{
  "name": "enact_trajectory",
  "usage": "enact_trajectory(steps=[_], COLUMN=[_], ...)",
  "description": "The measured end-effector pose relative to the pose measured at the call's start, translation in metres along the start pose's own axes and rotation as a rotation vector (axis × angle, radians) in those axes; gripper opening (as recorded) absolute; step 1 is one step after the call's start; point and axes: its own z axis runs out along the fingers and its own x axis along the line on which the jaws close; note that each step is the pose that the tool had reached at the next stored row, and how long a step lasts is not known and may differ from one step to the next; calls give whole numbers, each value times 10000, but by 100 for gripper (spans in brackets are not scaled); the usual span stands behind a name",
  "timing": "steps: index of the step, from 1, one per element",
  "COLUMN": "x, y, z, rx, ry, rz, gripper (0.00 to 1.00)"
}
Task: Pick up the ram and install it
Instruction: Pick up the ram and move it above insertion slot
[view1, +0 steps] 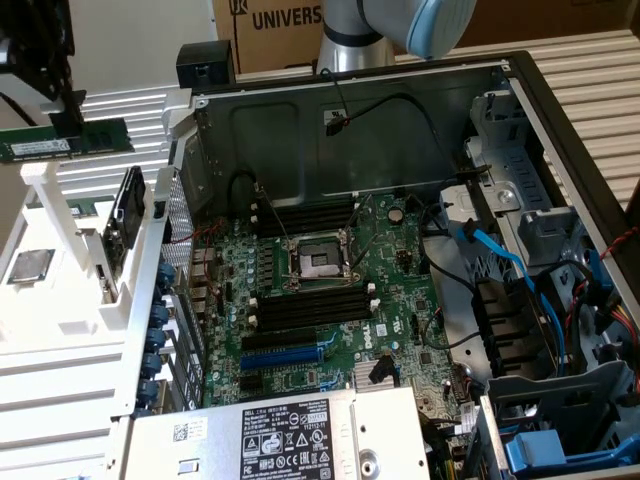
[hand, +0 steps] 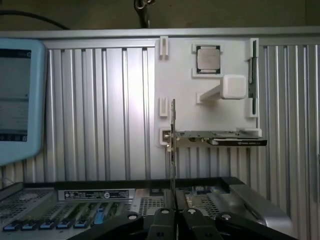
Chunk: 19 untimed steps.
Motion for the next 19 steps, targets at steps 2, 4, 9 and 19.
enact_trajectory(steps=[2, 4, 9, 19], x=[-6, -10, -21, -41], y=[-137, -232, -460, -913], z=[-11, -18, -34, -60], rx=[-1, -1, 0, -1], ry=[0, 1, 0, 1], rz=[1, 0, -1, 0], gripper=[12, 12, 12, 12])
